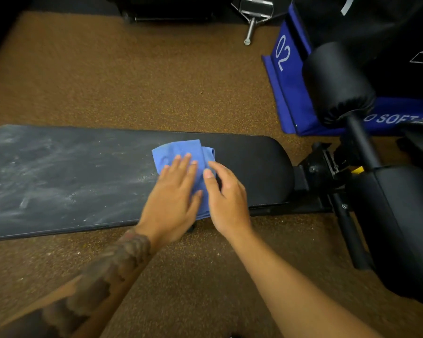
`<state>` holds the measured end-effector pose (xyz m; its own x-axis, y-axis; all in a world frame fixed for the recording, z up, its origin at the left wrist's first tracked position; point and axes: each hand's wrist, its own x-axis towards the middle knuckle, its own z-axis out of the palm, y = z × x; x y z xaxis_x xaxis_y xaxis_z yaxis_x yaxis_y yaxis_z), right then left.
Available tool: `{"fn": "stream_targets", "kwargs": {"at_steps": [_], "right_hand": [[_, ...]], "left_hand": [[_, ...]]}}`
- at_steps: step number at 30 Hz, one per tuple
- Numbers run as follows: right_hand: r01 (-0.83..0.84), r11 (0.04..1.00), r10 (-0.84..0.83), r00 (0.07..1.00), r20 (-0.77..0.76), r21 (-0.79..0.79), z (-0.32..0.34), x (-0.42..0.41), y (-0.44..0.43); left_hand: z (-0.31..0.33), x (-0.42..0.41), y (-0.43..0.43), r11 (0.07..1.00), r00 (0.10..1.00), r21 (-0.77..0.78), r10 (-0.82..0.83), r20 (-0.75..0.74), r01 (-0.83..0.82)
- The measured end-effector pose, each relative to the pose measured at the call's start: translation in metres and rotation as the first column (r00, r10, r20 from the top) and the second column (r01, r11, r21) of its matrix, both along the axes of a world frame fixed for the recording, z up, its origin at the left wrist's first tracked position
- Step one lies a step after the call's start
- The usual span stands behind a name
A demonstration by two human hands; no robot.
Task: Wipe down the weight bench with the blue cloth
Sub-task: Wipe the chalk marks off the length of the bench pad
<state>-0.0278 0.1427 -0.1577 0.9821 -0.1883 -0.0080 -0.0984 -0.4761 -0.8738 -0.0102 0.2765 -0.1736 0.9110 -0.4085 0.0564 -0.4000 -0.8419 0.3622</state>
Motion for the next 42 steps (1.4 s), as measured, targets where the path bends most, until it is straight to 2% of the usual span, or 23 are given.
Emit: {"fn": "stream_targets", "kwargs": {"at_steps": [3,5,8,11,15,20,24,26,30,35,39,42], "right_hand": [[-0.098,0.974,0.12,0.988,0.096,-0.205,-0.021,-0.027,-0.013],[-0.159,0.915,0.209,0.973,0.099,-0.371,-0.035,-0.041,-0.018],[-0.262,0.77,0.322,0.947,0.001,-0.583,-0.05,-0.054,-0.023],[-0.335,0.659,0.362,0.926,-0.107,-0.674,-0.058,-0.06,-0.026],[-0.378,0.591,0.384,0.909,-0.164,-0.713,-0.066,-0.06,-0.028],[-0.376,0.585,0.397,0.905,-0.151,-0.718,-0.07,-0.06,-0.029],[-0.368,0.568,0.39,0.908,-0.153,-0.736,-0.073,-0.06,-0.029],[-0.362,0.558,0.387,0.909,-0.152,-0.747,-0.073,-0.061,-0.028],[-0.356,0.563,0.378,0.913,-0.15,-0.746,-0.071,-0.061,-0.027],[-0.383,0.545,0.401,0.9,-0.17,-0.745,-0.069,-0.061,-0.031],[-0.394,0.547,0.405,0.897,-0.178,-0.739,-0.068,-0.061,-0.031],[-0.384,0.564,0.398,0.902,-0.167,-0.731,-0.068,-0.061,-0.029]], "left_hand": [[-0.021,0.017,-0.016,0.963,0.997,0.262,-0.056,-0.054,0.068],[-0.031,0.022,-0.014,0.936,0.998,0.346,-0.055,-0.032,0.063],[-0.034,0.016,0.002,0.938,1.0,0.345,-0.003,0.012,-0.001],[-0.039,-0.001,0.024,0.945,0.996,0.318,0.068,0.052,-0.081],[-0.04,-0.005,0.022,0.94,0.999,0.341,-0.013,0.035,0.001],[-0.034,0.044,-0.005,0.915,0.978,0.356,-0.208,0.012,0.19],[-0.033,0.089,-0.013,0.886,0.962,0.394,-0.272,0.017,0.244],[-0.032,0.105,-0.011,0.884,0.964,0.403,-0.265,0.016,0.237],[-0.032,0.12,0.009,0.914,0.992,0.388,-0.125,-0.005,0.117],[-0.033,0.079,0.051,0.944,0.999,0.33,-0.034,0.031,0.022],[-0.032,0.025,0.045,0.943,0.992,0.318,-0.117,0.041,0.098],[-0.03,0.026,0.025,0.929,0.978,0.317,-0.206,0.016,0.19]]}}
